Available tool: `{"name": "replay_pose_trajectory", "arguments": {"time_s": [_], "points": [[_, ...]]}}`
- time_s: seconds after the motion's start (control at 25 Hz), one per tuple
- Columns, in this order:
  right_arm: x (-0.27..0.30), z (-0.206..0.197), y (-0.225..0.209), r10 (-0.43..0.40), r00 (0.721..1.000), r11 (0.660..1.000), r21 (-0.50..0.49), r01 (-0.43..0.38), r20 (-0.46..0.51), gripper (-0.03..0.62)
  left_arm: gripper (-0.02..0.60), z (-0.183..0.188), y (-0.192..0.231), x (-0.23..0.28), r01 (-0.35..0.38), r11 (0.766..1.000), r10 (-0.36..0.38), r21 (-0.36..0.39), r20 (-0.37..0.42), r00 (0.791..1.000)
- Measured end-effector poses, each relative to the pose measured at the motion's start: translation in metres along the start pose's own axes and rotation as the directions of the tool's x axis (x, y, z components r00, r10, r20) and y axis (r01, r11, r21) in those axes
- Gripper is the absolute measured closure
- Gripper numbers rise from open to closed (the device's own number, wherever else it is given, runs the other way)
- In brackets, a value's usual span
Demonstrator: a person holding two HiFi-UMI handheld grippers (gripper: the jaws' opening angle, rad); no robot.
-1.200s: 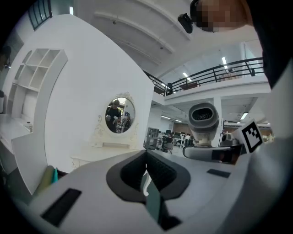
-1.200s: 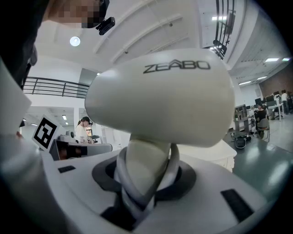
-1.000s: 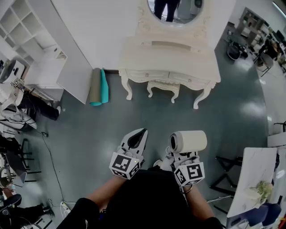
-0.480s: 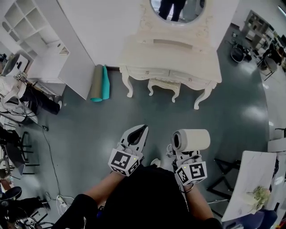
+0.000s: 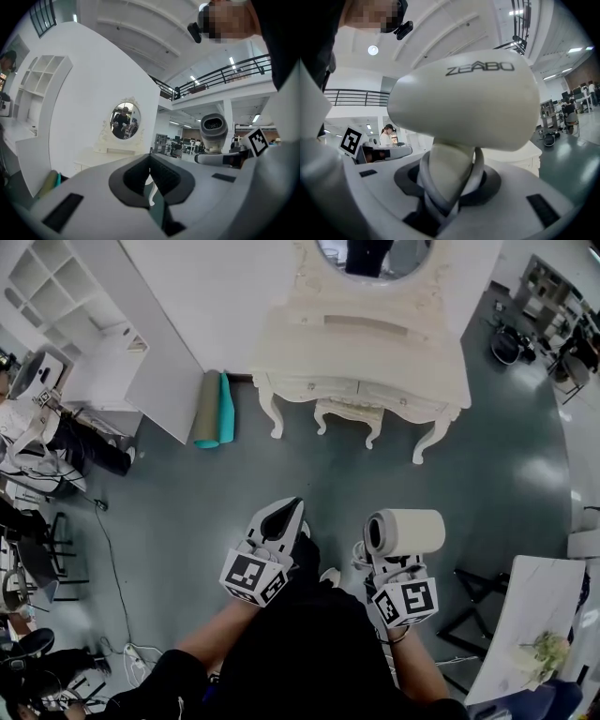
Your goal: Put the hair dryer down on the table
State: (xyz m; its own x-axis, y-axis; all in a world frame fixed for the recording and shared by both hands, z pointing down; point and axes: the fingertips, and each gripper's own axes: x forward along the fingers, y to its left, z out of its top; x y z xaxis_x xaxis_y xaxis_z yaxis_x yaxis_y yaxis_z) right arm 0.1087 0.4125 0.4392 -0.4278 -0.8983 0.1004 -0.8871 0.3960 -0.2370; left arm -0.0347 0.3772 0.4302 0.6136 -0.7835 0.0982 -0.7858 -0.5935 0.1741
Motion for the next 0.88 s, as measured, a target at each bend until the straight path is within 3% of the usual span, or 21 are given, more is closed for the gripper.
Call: {"name": "replay_pose_trajectory", "arguments": {"time_s": [0.28, 0.44, 0.56, 0.76, 0.88], "points": [[0.009, -0.007, -0.010, -0.026, 0.999, 1.000, -0.004, 0.026, -0.019, 0.431, 0.568, -0.001, 0.020, 0.019, 0.007, 0.999, -0.007, -0.042, 0.011, 1.000], [0.028, -0.009, -0.020, -0.045, 0.998, 0.999, 0.001, 0.045, -0.036, 0.431, 0.568, 0.000, 0.035, 0.038, 0.015, 1.000, -0.014, -0.021, 0.020, 1.000], [0.047, -0.007, -0.029, -0.060, 0.997, 0.998, 0.000, 0.060, -0.044, 0.431, 0.568, 0.002, 0.048, 0.055, 0.021, 1.000, -0.021, 0.000, 0.023, 1.000], [0.091, 0.005, -0.045, -0.084, 0.996, 0.996, 0.003, 0.085, -0.035, 0.430, 0.568, 0.002, 0.084, 0.084, 0.024, 0.998, -0.022, -0.067, 0.018, 1.000], [0.121, 0.012, -0.056, -0.105, 0.994, 0.994, 0.010, 0.106, -0.042, 0.430, 0.568, 0.006, 0.100, 0.105, 0.040, 0.998, -0.039, -0.048, 0.021, 0.999]]}}
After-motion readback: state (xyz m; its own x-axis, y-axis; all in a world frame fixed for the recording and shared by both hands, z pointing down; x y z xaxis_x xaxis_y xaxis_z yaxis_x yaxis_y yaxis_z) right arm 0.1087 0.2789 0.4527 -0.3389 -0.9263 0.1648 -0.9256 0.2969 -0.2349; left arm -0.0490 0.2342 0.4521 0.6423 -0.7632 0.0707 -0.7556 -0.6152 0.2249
